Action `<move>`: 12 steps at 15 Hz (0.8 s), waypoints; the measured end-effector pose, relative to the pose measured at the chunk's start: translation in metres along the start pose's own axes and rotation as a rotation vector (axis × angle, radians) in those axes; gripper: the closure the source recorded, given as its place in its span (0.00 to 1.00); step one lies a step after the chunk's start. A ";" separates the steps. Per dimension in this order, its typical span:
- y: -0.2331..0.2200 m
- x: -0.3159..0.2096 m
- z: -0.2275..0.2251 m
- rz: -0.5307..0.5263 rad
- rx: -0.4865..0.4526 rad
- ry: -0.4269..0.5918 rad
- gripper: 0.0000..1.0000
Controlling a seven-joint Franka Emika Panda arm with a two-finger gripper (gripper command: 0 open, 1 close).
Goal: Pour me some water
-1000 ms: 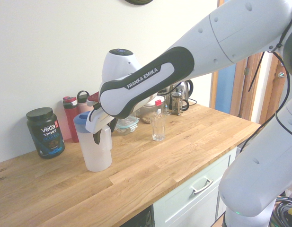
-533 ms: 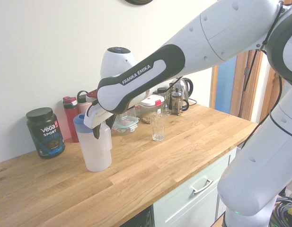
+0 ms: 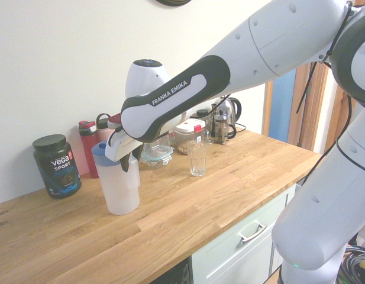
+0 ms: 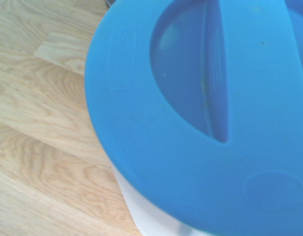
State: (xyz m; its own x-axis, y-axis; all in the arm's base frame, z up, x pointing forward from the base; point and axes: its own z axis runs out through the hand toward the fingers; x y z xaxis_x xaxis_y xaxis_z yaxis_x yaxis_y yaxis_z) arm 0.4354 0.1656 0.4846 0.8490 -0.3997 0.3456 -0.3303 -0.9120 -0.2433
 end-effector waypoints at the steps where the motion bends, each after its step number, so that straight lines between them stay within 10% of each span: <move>1: 0.000 0.000 0.000 0.000 -0.001 -0.002 1.00; 12: 0.006 -0.003 -0.008 0.038 -0.038 -0.036 1.00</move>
State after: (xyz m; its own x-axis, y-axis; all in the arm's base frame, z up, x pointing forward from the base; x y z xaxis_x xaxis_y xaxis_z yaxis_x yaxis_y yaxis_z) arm 0.4281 0.1604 0.4891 0.8497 -0.4311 0.3036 -0.3774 -0.8993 -0.2209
